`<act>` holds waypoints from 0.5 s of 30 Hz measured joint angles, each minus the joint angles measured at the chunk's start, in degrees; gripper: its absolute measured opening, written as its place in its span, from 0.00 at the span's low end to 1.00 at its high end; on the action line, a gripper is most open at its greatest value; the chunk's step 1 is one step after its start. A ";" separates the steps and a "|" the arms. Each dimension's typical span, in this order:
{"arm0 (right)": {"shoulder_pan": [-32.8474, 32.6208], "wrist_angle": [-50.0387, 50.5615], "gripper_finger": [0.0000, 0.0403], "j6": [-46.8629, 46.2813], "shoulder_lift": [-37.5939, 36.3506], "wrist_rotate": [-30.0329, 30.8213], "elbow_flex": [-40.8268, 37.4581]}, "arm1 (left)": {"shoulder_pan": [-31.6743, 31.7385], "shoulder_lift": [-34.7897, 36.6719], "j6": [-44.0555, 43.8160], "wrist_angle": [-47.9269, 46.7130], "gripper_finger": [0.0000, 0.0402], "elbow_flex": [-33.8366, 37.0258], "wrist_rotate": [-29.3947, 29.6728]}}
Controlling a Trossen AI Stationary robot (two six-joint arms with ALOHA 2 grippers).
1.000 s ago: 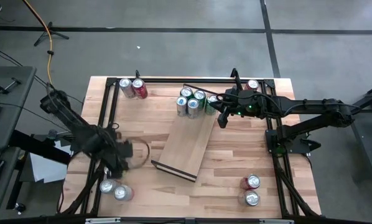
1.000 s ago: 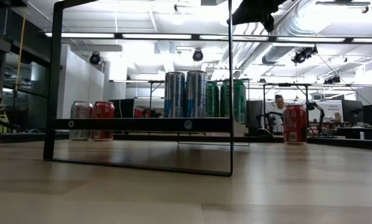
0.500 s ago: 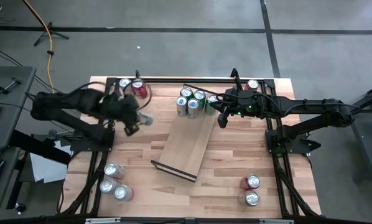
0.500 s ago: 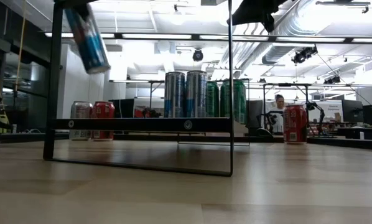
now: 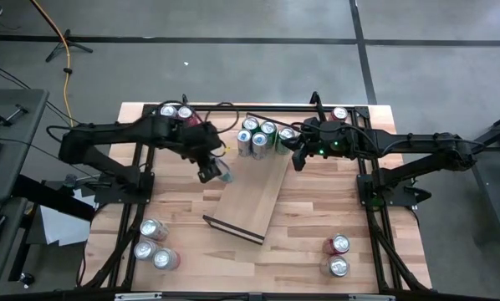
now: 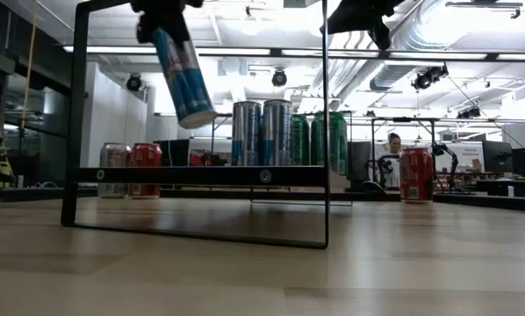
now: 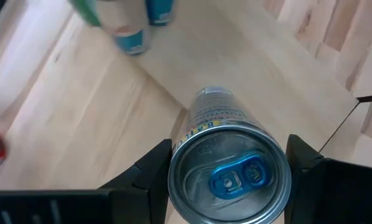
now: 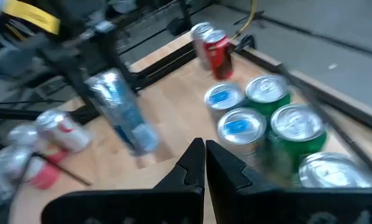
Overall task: Place canned beverage on shelf
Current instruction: Put the blue soda can on the shelf aligned with the other blue soda can
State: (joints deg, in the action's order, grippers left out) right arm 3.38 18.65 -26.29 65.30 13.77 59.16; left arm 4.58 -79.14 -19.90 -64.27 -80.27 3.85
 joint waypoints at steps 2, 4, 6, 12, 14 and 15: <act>-0.01 0.00 0.00 -0.71 0.00 -1.71 -0.01 | 0.00 -1.71 1.61 1.20 0.36 0.00 -0.49; -0.26 0.00 0.00 -0.77 0.00 -2.45 0.00 | -0.02 -3.42 2.92 1.49 0.36 -0.17 -0.60; -0.77 0.00 0.00 -0.76 0.00 -2.44 0.00 | -0.02 -5.41 3.96 1.23 0.36 -1.02 -0.61; -1.68 -0.01 0.00 -0.68 0.00 -0.62 0.00 | -0.37 -12.59 9.34 1.32 0.36 -7.22 -0.60; -1.66 0.00 0.00 -0.45 0.00 -0.18 0.01 | -0.76 -15.34 12.43 1.23 0.36 -9.79 -0.41; -1.66 0.00 0.00 -0.43 0.00 0.01 -0.01 | -0.95 -16.71 14.04 1.00 0.36 -10.85 -0.31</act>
State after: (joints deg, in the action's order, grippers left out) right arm 1.72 18.65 -26.72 65.30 13.77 59.16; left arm 3.63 -95.84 -5.86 -63.27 -91.11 3.54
